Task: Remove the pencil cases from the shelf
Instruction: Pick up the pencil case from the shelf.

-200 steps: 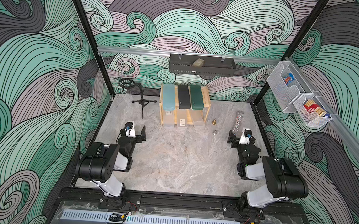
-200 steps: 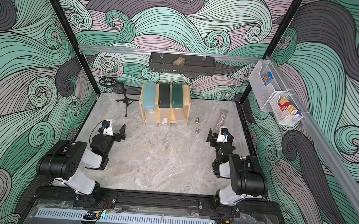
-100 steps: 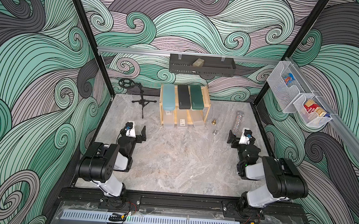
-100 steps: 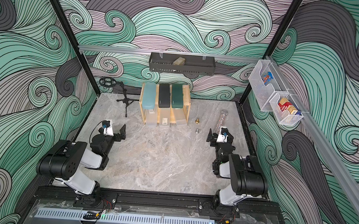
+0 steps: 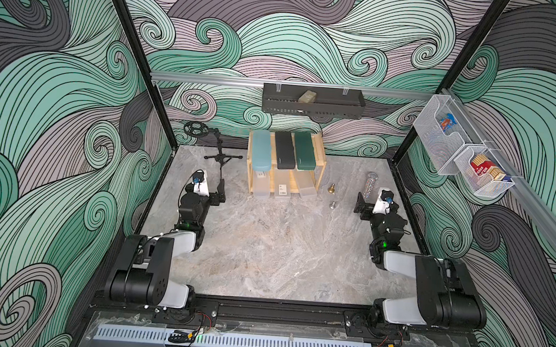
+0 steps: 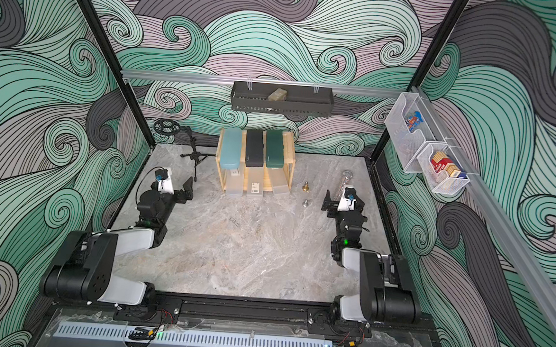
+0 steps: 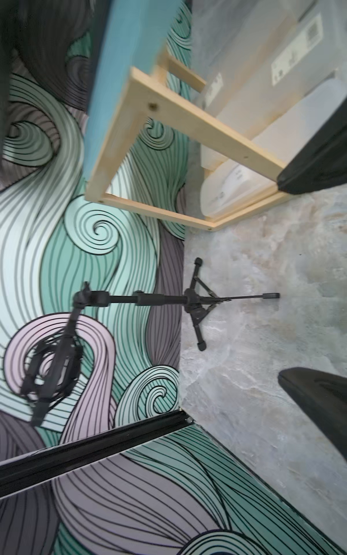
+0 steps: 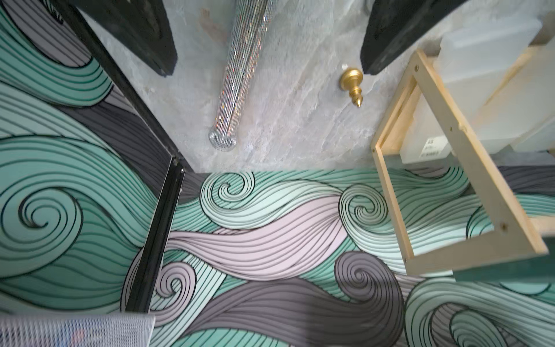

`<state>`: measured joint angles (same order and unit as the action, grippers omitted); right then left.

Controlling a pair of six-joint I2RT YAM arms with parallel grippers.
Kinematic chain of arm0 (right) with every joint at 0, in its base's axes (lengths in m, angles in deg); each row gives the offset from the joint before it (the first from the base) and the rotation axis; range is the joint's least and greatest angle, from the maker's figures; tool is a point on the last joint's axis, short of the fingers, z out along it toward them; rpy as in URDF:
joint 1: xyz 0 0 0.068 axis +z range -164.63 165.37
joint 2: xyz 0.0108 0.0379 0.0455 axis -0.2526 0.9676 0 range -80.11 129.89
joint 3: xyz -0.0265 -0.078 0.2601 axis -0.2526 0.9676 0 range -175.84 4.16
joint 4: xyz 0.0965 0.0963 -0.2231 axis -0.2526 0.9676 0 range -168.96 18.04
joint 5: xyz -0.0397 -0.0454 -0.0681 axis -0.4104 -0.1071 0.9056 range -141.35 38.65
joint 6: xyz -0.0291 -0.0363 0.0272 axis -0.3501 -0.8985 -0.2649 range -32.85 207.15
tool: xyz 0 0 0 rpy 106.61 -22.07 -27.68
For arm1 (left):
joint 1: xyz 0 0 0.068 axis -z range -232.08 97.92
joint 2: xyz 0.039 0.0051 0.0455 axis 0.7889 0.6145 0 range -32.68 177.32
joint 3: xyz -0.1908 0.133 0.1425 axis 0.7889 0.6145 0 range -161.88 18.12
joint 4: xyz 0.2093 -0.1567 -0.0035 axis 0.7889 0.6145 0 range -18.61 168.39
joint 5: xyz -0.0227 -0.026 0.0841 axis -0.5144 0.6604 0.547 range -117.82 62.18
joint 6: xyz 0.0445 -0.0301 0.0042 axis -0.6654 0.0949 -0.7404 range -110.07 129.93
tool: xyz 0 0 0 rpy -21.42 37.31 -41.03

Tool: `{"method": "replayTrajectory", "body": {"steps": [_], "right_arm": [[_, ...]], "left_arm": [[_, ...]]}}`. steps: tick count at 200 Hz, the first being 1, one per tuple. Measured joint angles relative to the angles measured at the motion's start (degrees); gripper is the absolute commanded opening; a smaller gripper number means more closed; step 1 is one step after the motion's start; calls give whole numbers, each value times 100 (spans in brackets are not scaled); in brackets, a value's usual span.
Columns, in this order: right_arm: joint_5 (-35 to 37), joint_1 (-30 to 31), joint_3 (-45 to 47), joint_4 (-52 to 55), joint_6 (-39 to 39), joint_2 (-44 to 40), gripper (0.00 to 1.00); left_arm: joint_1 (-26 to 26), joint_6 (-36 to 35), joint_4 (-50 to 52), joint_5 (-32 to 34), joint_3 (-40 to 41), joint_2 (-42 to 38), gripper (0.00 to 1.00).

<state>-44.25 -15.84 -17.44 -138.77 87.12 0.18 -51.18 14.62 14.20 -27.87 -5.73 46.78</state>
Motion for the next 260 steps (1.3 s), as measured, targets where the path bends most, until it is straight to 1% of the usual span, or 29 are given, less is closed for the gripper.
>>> {"method": "replayTrajectory", "body": {"steps": [16, 20, 34, 61, 89, 106, 133, 185, 232, 260], "right_arm": [[-22, 103, -455, 654, 55, -302, 100], [-28, 133, -595, 839, 63, -358, 100], [-122, 282, -1257, 1628, 87, -459, 100], [-352, 699, -2509, 2990, 103, -492, 100], [-647, 1119, -3545, 4218, 111, -485, 100], [-874, 1272, -4065, 4857, 155, -402, 100], [-1108, 1539, -4927, 5764, 199, 63, 100], [-1384, 1945, -6725, 7350, 216, 1631, 100], [-1408, 2109, -7792, 8188, 236, 2457, 100], [-1318, 2175, -8120, 8437, 234, 2710, 100]], "left_arm": [[0, 278, 133, -105, -31, -365, 97], [0, 350, 229, -164, -81, -433, 98], [2, 509, 645, -356, -369, -525, 99], [44, 811, 1443, -636, -999, -664, 98], [105, 1025, 1921, -833, -1220, -975, 99], [155, 1117, 2173, -940, -1357, -1038, 98], [317, 1193, 2492, -1082, -1506, -1032, 98], [767, 1156, 3073, -1204, -1886, -859, 99], [942, 1075, 3333, -1220, -1928, -828, 99], [977, 1040, 3370, -1220, -1930, -787, 99]]}}
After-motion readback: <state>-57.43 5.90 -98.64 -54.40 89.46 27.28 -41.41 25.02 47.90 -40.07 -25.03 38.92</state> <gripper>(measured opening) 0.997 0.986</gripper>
